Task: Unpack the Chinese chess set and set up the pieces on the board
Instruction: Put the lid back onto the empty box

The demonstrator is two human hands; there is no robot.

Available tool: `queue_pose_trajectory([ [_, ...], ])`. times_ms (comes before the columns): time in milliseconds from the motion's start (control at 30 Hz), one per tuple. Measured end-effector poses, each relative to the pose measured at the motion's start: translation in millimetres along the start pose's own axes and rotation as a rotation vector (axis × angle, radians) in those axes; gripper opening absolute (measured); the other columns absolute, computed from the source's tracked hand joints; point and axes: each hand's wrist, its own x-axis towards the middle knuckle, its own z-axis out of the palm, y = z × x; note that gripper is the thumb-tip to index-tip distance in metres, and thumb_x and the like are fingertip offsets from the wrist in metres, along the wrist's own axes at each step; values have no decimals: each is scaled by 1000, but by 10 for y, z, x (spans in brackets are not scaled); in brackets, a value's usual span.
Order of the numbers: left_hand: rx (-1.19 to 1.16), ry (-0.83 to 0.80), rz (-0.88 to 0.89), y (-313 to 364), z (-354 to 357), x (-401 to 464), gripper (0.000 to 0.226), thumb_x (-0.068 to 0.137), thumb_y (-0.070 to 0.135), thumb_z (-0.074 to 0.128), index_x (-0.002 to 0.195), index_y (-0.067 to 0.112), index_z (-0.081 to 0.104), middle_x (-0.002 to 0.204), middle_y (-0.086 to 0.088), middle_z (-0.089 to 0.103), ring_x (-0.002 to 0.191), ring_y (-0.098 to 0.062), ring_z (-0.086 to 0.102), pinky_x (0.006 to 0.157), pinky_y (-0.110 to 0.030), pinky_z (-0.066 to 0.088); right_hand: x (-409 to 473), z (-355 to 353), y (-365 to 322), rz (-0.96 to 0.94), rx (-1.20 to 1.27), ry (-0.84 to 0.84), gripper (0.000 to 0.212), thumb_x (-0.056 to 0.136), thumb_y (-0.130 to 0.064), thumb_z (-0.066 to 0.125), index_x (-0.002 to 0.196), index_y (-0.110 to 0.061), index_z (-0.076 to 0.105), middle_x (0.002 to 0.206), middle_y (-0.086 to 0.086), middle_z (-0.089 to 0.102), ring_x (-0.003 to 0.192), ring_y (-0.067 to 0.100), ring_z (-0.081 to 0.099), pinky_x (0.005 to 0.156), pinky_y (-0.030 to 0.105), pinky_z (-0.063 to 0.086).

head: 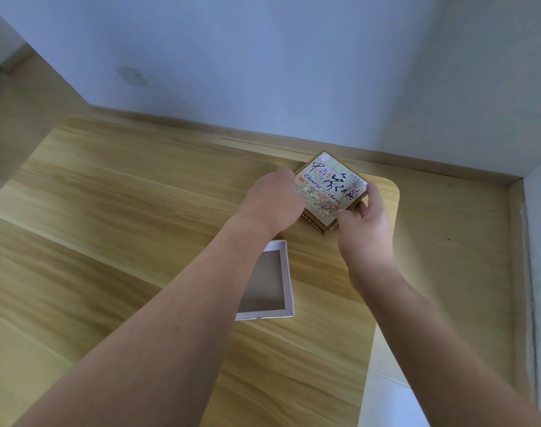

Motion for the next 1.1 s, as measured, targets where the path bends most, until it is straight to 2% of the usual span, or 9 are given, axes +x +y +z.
queue_pose_trajectory([
  [67, -148, 29, -40, -7, -28, -37, 47, 95, 17, 41, 141, 24, 43, 117, -2, 61, 102, -27, 59, 87, -38, 49, 0, -28, -83, 45, 86, 5, 47, 87, 1, 40, 117, -33, 54, 104, -17, 68, 87, 11, 63, 61, 32, 53],
  [167, -282, 122, -59, 6, -6, -135, 34, 102, 25, 31, 132, 21, 49, 102, 0, 59, 84, -22, 56, 69, -36, 45, -8, -46, -176, 122, 178, -27, 52, 95, -7, 43, 145, -20, 38, 138, -9, 53, 104, 1, 59, 72, 13, 50],
  [233, -307, 151, -110, 2, -32, -187, 31, 104, 30, 27, 106, 15, 54, 87, 1, 55, 73, -18, 50, 61, -33, 37, -46, -23, -218, 124, 176, -23, 38, 96, -11, 44, 133, -16, 52, 128, -7, 61, 104, 10, 62, 77, 19, 51],
  [300, -314, 112, -192, -47, -91, -273, 37, 103, 39, 27, 102, 14, 54, 86, 1, 57, 72, -17, 52, 63, -33, 38, -117, -18, -250, 87, 185, -23, 22, 97, -10, 46, 110, -19, 62, 102, -15, 68, 90, 9, 65, 74, 19, 53],
  [433, -250, 56, -300, -315, -203, -515, 35, 102, 39, 32, 91, 13, 52, 82, 1, 56, 74, -23, 55, 76, -38, 50, -276, -16, -274, 18, 197, -142, 28, 95, -4, 51, 100, -29, 62, 90, -22, 66, 79, -11, 64, 64, 7, 47],
  [567, -198, 71, -415, -566, -263, -804, 35, 101, 37, 32, 89, 11, 51, 77, -1, 54, 68, -24, 52, 68, -35, 44, -500, 33, -231, -19, 74, -300, 28, 93, -6, 56, 96, -32, 64, 84, -24, 68, 76, -13, 64, 61, 3, 45],
  [767, 18, 138, -423, -736, -194, -1179, 37, 102, 39, 25, 98, 14, 52, 96, -3, 59, 91, -28, 56, 74, -38, 39, -803, 140, -72, -103, -63, -367, 36, 90, -5, 57, 121, -22, 64, 107, -15, 69, 95, -7, 63, 82, 14, 52],
  [933, 29, 164, -401, -766, -21, -1318, 38, 105, 39, 22, 106, 12, 48, 107, -11, 61, 93, -30, 51, 79, -39, 38, -940, 176, 182, -157, -98, -336, 40, 87, -12, 61, 123, -30, 62, 122, -15, 64, 110, 5, 62, 97, 38, 50],
  [1100, -9, 301, -377, -825, 221, -1394, 34, 106, 37, 26, 104, 12, 47, 110, -13, 59, 98, -33, 54, 79, -39, 36, -1007, 204, 356, -327, -198, -313, 41, 92, -11, 57, 129, -27, 56, 141, -16, 49, 129, 3, 47, 108, 39, 40],
])
